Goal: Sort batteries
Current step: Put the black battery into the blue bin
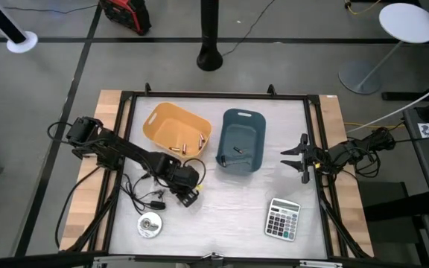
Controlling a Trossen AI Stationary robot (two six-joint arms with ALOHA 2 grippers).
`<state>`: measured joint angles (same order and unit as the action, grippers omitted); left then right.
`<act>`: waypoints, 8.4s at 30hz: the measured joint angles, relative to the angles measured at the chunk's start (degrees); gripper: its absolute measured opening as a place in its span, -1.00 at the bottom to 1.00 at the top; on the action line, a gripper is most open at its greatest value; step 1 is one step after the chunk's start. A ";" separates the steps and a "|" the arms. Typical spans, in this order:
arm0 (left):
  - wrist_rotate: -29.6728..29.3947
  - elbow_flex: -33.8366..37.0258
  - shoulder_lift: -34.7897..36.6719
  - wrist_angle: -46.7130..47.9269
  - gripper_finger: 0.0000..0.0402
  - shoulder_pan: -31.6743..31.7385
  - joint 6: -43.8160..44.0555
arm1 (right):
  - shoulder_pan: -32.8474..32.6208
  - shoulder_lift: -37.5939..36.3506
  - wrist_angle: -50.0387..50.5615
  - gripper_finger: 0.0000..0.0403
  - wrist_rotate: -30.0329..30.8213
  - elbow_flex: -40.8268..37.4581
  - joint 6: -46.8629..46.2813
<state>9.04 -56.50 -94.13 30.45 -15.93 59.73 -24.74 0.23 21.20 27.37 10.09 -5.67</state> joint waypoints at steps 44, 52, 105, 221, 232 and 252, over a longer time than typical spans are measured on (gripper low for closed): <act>3.75 -15.88 2.97 -9.06 -0.23 19.51 -48.40 | -0.02 0.00 -0.01 -0.28 -0.01 0.02 0.00; 4.20 -14.68 3.67 32.11 -0.23 11.34 -30.04 | 0.00 0.00 -0.01 -0.28 0.01 0.00 -0.01; -0.47 9.22 3.63 22.87 -0.47 2.62 8.66 | -0.01 0.01 -0.01 -0.28 -0.02 0.00 -0.01; -4.11 22.44 26.91 -27.39 -0.77 6.45 18.55 | -0.02 0.00 0.41 -0.28 0.01 0.02 -0.01; -19.46 22.33 26.72 -58.40 -0.78 11.70 -7.93 | -0.01 0.00 0.41 -0.28 -0.02 0.02 -0.01; -20.17 13.04 10.16 -59.65 -0.71 17.85 -43.43 | 0.01 0.01 0.43 -0.28 -0.02 0.02 0.01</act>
<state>-11.14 -43.47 -83.97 -29.21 1.92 16.31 -24.73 0.24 21.63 27.35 10.11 -5.66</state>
